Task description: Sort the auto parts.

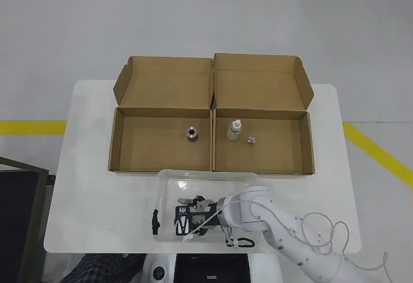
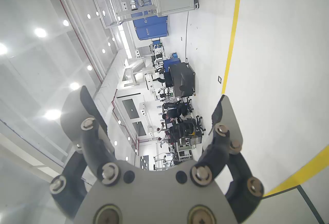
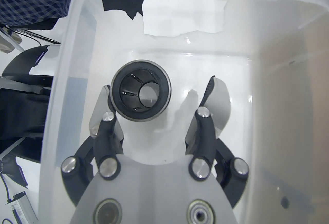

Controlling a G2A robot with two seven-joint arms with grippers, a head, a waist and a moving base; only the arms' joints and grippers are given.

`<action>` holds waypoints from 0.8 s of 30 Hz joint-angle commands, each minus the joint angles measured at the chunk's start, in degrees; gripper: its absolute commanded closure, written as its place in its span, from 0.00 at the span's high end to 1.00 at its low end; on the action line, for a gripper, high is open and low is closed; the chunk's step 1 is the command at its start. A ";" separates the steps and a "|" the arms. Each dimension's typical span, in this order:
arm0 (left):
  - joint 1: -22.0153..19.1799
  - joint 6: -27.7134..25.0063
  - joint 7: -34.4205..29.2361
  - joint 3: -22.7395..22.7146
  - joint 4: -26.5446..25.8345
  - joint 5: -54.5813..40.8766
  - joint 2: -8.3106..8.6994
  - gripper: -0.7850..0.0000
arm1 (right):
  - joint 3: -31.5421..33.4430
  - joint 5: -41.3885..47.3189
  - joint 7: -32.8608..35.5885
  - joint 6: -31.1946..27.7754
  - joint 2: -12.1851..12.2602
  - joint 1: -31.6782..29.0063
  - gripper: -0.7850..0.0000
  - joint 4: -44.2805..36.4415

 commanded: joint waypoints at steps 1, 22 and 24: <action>0.00 0.00 0.00 0.00 0.00 0.00 0.00 1.00 | -0.58 0.35 -0.20 0.06 -0.21 0.55 0.64 0.77; 0.00 0.00 0.00 0.00 0.00 0.00 0.00 1.00 | 1.78 7.96 -5.66 -4.10 0.16 2.64 0.00 1.81; 0.00 0.00 0.00 0.00 0.00 0.00 0.00 1.00 | 2.96 8.39 -6.06 -4.82 0.57 2.25 0.00 0.88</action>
